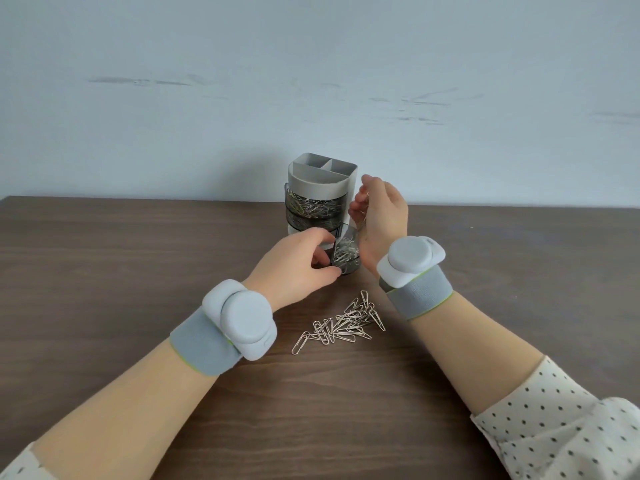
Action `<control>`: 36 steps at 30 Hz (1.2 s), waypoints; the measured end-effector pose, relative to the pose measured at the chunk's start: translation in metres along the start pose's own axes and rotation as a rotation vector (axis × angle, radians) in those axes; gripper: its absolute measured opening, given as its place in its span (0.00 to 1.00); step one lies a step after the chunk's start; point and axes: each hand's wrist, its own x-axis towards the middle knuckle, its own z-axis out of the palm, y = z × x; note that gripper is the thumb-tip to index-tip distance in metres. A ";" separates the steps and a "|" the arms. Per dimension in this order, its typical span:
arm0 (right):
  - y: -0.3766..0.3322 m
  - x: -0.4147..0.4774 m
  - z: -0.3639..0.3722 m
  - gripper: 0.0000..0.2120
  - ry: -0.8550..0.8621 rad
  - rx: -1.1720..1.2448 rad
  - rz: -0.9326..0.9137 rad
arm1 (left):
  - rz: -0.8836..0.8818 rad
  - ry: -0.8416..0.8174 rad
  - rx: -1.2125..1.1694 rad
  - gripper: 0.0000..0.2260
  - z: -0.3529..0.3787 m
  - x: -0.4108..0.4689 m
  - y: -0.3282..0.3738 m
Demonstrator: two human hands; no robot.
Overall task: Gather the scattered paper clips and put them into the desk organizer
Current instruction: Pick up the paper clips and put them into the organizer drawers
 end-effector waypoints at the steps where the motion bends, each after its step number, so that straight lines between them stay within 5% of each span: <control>1: 0.001 -0.001 0.000 0.14 -0.011 -0.014 -0.021 | -0.001 0.006 -0.004 0.21 0.000 0.000 0.000; 15: -0.006 -0.012 -0.002 0.20 -0.085 0.045 0.053 | -0.011 -0.004 -0.024 0.20 -0.003 -0.002 -0.002; 26: -0.015 -0.023 -0.012 0.28 -0.316 -0.046 0.151 | -0.075 -0.056 0.047 0.21 -0.012 -0.037 0.005; 31: -0.015 -0.027 -0.043 0.08 0.000 -0.573 -0.068 | -0.160 -0.189 0.125 0.15 -0.037 -0.056 -0.005; 36: -0.019 -0.042 -0.065 0.13 -0.494 -1.324 -0.032 | -0.205 -0.332 0.072 0.16 -0.027 -0.054 0.003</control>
